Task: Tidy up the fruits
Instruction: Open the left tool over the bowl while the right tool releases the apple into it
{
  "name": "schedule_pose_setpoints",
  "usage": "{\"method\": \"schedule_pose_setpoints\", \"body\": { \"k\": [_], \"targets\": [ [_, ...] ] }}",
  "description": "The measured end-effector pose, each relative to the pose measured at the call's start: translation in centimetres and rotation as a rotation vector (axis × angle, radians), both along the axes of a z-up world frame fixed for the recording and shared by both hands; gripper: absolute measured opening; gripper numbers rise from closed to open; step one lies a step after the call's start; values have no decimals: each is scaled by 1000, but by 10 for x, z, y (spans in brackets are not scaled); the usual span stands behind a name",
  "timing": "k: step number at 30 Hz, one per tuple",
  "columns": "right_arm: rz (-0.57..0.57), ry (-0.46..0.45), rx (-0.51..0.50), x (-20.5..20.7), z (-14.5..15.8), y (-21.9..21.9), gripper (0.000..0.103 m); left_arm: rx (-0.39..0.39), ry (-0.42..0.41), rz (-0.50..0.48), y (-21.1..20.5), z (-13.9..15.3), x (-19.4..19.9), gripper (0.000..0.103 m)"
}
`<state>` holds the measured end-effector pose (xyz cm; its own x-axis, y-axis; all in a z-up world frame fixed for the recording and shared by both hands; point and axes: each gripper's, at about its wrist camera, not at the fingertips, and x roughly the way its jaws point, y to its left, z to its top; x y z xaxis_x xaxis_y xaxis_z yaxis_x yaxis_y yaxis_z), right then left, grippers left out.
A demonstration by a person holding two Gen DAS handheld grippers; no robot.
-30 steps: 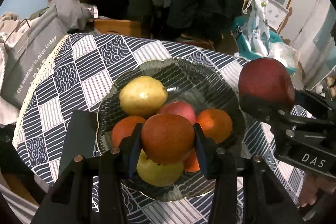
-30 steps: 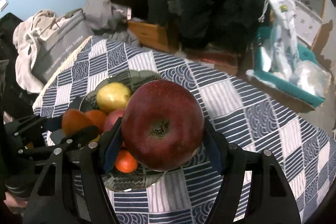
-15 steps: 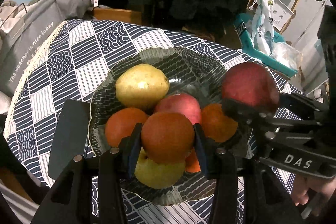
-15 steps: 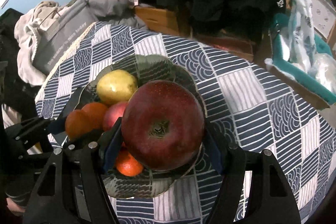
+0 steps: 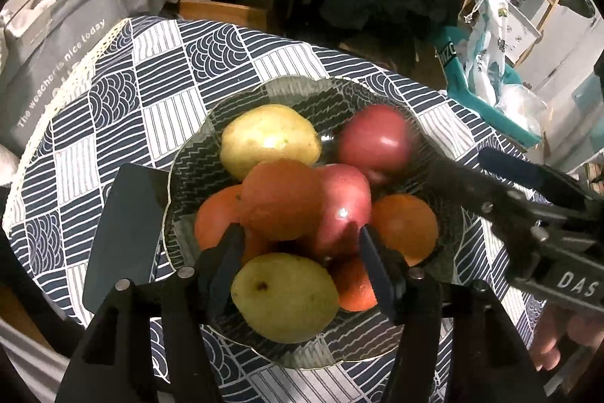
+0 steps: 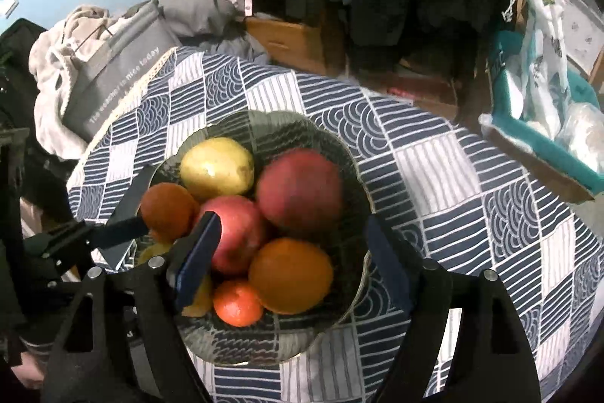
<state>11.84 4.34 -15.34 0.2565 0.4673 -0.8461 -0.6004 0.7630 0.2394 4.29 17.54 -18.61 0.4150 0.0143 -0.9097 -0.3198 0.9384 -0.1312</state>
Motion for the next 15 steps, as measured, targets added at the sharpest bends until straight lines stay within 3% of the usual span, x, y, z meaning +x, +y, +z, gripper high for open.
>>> {"method": "schedule_pose_setpoints", "body": {
  "k": [15],
  "targets": [
    [-68, -144, -72, -12, 35, -28, 80, 86, -85, -62, -27, 40, -5, 65]
  ]
}}
